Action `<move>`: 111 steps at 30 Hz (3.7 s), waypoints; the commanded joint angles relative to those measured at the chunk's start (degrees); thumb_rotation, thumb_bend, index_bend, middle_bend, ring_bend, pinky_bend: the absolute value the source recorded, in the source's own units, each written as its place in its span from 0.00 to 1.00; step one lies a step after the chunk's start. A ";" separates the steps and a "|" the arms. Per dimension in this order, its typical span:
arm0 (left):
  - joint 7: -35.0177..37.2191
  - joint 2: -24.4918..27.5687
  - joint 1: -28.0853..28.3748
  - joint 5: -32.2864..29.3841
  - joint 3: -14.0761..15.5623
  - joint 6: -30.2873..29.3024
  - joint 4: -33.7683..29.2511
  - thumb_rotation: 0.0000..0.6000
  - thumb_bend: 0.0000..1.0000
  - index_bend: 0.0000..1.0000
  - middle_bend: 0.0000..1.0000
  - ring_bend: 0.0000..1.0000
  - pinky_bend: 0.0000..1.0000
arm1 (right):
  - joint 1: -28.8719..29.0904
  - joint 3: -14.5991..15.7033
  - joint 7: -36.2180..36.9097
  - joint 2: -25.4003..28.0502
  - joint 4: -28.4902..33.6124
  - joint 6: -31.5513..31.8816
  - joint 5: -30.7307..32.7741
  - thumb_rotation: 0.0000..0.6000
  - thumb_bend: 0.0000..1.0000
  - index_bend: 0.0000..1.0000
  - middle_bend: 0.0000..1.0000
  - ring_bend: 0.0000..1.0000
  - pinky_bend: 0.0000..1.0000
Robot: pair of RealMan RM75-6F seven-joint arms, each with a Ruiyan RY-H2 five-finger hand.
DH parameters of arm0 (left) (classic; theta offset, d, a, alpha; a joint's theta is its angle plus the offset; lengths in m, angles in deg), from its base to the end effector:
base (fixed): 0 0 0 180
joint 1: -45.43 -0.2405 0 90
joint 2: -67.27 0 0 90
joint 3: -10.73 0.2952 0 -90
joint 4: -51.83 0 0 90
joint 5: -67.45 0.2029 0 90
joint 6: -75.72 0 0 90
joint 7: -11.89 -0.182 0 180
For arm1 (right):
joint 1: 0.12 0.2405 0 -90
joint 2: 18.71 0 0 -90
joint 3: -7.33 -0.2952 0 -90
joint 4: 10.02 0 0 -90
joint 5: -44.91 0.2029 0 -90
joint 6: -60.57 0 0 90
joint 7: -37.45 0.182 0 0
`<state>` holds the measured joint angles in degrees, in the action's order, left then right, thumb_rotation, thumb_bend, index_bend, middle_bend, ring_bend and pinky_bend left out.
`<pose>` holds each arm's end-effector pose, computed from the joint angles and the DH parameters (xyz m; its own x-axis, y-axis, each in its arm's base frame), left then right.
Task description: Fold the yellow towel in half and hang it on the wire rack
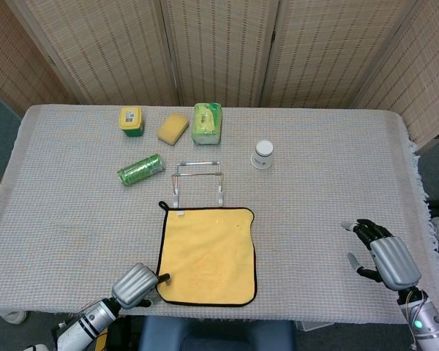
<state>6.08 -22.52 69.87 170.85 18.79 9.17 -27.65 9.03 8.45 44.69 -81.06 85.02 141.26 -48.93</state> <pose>-0.2304 0.2386 -0.0562 0.5229 0.2886 0.8021 0.7157 -0.6597 -0.2292 -0.3092 -0.2267 0.1553 0.2950 -0.1423 0.9448 -0.9443 -0.1946 0.2655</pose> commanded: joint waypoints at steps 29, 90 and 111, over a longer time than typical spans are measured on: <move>1.09 -0.39 0.58 -0.67 1.08 -1.95 -0.14 1.00 0.48 0.60 0.87 0.85 0.94 | 9.06 2.38 -5.05 -3.47 4.25 -10.06 -11.79 1.00 0.38 0.24 0.54 0.58 0.60; 7.35 0.23 0.09 -1.94 1.79 -3.76 -0.49 1.00 0.48 0.59 0.87 0.85 0.94 | 24.05 5.77 -13.87 -25.60 -6.61 -27.76 -5.77 1.00 0.47 0.55 0.97 1.00 0.98; 11.86 10.39 5.59 -7.21 -3.55 1.63 -12.92 1.00 0.48 0.57 0.87 0.85 0.94 | 22.64 4.18 -13.98 -20.13 1.50 -22.51 -2.64 1.00 0.48 0.57 0.97 1.00 0.98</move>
<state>17.90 -12.65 75.18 163.79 15.24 10.43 -39.97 31.93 12.31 30.92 -101.58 85.99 118.42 -51.49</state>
